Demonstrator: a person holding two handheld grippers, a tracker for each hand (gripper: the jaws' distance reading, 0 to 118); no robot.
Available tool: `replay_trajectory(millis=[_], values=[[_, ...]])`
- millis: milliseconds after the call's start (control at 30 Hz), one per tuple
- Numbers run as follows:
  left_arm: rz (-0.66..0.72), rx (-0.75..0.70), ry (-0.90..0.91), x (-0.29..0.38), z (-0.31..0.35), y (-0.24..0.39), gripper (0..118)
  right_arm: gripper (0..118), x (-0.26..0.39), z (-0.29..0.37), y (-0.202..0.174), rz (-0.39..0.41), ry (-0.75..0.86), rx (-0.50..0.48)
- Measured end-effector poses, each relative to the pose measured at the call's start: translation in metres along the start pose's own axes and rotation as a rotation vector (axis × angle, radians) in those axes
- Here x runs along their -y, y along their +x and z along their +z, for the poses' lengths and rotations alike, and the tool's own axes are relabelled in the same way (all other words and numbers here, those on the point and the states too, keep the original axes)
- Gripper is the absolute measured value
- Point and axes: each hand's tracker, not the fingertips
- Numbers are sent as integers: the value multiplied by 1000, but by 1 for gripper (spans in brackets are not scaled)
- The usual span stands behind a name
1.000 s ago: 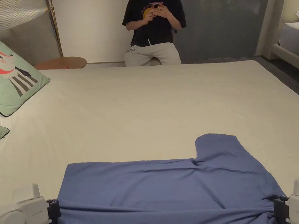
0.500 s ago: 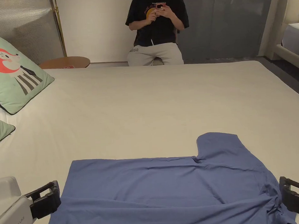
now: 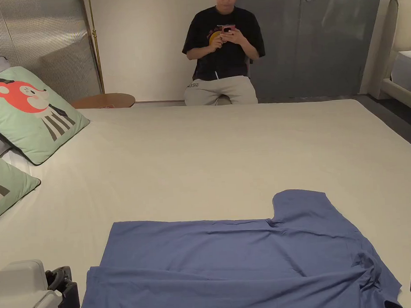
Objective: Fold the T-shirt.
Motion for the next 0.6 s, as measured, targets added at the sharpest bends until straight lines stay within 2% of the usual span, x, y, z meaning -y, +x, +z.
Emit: replay_trajectory(millis=[167,200,233,267,300,333,367,533,567,600], values=[[25,36,-149,8,-25,-13,3,1,6,-2,5,-3,-14,-8],[51,40,-179,10,-31,-18,15,1,7,-2,4,-5,-18,-12],[64,56,-223,7,-25,-13,34,1,8,-3,5,-6,-21,-11],[75,67,-262,9,-32,-16,59,1,9,-3,6,-5,-25,-11],[80,59,-311,13,-41,-19,90,1,10,-4,5,-4,-30,-12],[69,57,-368,17,-50,-21,104,1,12,-5,5,-3,-34,-14],[61,58,-392,18,-53,-19,107,1,13,-5,4,-2,-40,-15],[41,19,-476,40,-80,-24,103,1,25,-12,4,-3,-71,-12],[50,20,-505,44,-85,-25,95,1,27,-15,5,-6,-81,-10],[61,20,-524,47,-89,-25,74,1,28,-17,5,-9,-93,-10]])
